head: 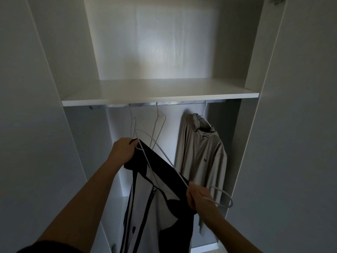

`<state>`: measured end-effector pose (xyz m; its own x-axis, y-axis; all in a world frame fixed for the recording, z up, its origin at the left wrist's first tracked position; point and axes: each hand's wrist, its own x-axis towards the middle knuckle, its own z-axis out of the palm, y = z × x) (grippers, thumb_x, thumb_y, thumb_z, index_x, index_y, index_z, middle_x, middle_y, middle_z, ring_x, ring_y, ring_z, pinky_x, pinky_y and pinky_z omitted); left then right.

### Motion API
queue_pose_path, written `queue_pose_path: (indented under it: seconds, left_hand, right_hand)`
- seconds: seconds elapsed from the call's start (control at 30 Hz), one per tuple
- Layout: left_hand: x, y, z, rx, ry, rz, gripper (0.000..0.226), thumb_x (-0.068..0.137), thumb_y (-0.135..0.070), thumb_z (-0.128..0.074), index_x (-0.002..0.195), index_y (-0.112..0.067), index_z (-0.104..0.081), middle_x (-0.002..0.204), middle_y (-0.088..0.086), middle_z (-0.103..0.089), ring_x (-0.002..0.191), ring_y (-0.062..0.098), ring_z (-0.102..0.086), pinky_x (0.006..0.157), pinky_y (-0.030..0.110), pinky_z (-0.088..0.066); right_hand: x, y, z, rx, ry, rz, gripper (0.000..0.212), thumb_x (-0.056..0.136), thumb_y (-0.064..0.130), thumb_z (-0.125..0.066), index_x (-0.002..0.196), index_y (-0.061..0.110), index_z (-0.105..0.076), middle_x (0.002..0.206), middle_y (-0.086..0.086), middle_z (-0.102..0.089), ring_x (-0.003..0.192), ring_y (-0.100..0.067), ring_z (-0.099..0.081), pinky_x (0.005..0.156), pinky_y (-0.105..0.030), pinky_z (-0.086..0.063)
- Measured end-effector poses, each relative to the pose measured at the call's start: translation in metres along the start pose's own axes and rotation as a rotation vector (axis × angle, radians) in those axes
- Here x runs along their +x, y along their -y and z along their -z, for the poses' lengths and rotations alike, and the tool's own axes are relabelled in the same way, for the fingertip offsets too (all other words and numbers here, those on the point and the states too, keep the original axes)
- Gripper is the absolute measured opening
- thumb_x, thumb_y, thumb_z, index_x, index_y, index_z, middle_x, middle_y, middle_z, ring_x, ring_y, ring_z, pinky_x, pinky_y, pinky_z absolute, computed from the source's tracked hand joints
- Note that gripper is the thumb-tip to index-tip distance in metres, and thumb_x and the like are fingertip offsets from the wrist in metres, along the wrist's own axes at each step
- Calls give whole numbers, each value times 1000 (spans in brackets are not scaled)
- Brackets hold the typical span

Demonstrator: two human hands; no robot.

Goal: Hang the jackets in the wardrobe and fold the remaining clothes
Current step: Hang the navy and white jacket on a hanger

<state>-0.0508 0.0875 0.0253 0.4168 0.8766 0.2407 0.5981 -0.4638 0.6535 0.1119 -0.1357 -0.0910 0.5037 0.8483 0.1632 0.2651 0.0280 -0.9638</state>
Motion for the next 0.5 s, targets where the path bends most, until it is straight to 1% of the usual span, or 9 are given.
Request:
queue_pose_path:
  seconds: [0.07,0.17,0.23,0.3,0.37,0.43,0.5]
  left_hand:
    - [-2,4,4,-19,-31,-8,42,101,-26,-43,63,-10,-52,61,1,-50,54,8,-45,46,11,-34]
    - [-6,9,7,-35,-88,-50,49,100,-24,-46,52,-14,-39,55,0,-45,50,9,-41,45,16,-28]
    - [-7,10,8,-42,-117,-69,51,99,-21,-45,50,-17,-35,54,-1,-43,51,11,-40,47,18,-26]
    - [-8,10,8,-66,-149,-59,48,100,-19,-44,52,-16,-37,56,0,-45,54,12,-42,48,19,-27]
    - [-8,11,5,-81,-183,-68,42,100,-16,-42,58,-13,-44,60,0,-48,57,12,-44,50,16,-28]
    - [-10,12,0,-115,-202,-89,35,101,-15,-40,67,-11,-51,64,-1,-51,61,11,-47,52,13,-29]
    - [-11,13,-4,-189,-175,-93,31,101,-15,-40,76,-11,-58,70,3,-56,66,13,-52,56,13,-34]
  right_hand:
    - [2,3,-2,-73,17,-15,48,104,23,-34,57,16,-44,50,-1,-38,47,-11,-36,57,-30,-31]
    - [4,10,-1,-126,59,-45,48,104,24,-35,58,16,-45,46,5,-39,43,-7,-37,55,-27,-34]
    - [4,14,-1,-154,82,-45,48,104,24,-35,58,15,-46,47,5,-40,44,-7,-39,55,-26,-35]
    - [2,16,-1,-204,100,-32,47,104,25,-34,61,12,-47,52,0,-42,49,-11,-41,58,-27,-36]
    - [0,16,1,-202,120,-45,45,104,26,-35,64,11,-47,55,-5,-42,53,-15,-43,60,-27,-37]
    - [-1,18,5,-168,149,-63,46,104,24,-35,62,11,-47,52,-2,-42,50,-14,-42,57,-27,-37]
    - [-2,19,11,-115,176,-101,48,104,22,-35,59,12,-45,48,1,-40,45,-11,-39,52,-24,-36]
